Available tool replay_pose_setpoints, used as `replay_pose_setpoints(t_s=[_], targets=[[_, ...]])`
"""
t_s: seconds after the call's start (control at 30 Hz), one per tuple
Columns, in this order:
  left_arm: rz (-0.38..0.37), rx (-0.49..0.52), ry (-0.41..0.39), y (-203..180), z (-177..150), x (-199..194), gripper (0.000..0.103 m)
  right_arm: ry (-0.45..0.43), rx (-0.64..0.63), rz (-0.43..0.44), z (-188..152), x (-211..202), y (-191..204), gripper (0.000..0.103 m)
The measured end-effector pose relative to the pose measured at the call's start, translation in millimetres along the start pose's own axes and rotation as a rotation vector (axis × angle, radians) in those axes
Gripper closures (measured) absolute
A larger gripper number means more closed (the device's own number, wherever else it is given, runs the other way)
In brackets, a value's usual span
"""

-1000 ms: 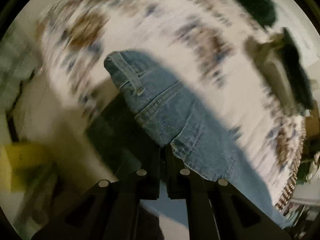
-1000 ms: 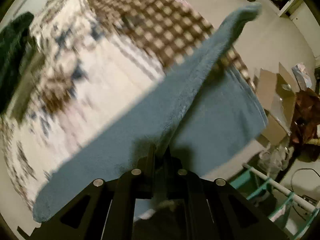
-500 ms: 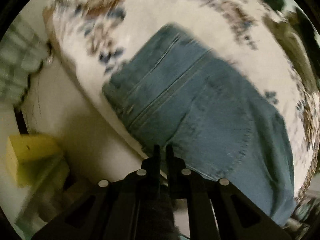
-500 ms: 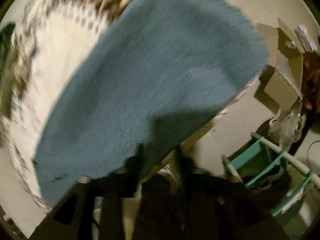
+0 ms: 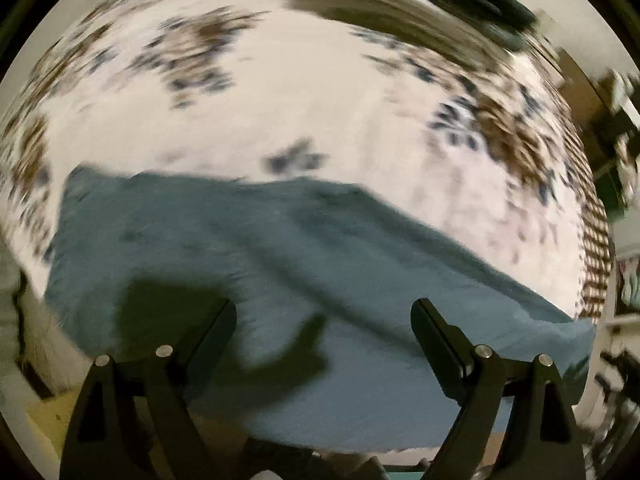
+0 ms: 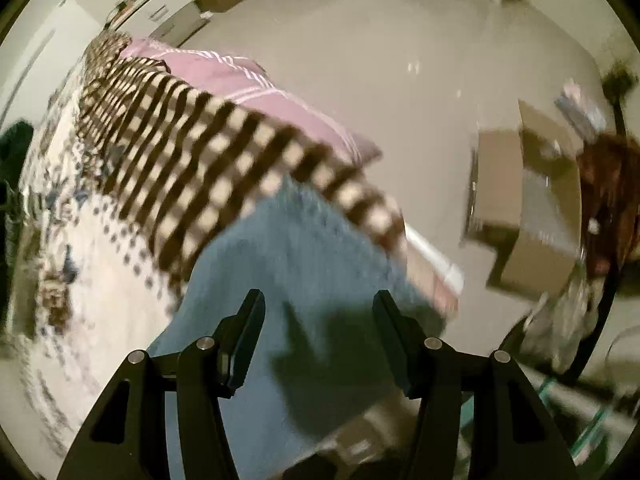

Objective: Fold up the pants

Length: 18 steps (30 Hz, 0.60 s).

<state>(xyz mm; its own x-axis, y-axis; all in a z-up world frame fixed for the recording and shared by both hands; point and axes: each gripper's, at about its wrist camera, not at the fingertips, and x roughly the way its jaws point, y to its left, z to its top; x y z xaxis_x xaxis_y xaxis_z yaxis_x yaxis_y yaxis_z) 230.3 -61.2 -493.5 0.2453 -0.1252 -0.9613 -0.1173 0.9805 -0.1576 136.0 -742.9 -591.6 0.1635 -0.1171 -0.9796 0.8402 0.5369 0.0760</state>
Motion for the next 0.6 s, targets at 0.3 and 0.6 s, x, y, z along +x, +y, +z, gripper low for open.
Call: replay_pose_setpoints(t_s=[0.3, 0.6], targets=[[-0.057, 0.133, 0.019, -74.0, 9.8, 23.0, 0.014, 0.075, -0.11, -0.045, 55.5, 59.2, 5.4, 0.091], [-0.032, 0.178, 0.029, -84.9, -3.3, 26.7, 0.014, -0.312, -0.181, 0.058, 25.1, -76.1, 13.5, 0.099]])
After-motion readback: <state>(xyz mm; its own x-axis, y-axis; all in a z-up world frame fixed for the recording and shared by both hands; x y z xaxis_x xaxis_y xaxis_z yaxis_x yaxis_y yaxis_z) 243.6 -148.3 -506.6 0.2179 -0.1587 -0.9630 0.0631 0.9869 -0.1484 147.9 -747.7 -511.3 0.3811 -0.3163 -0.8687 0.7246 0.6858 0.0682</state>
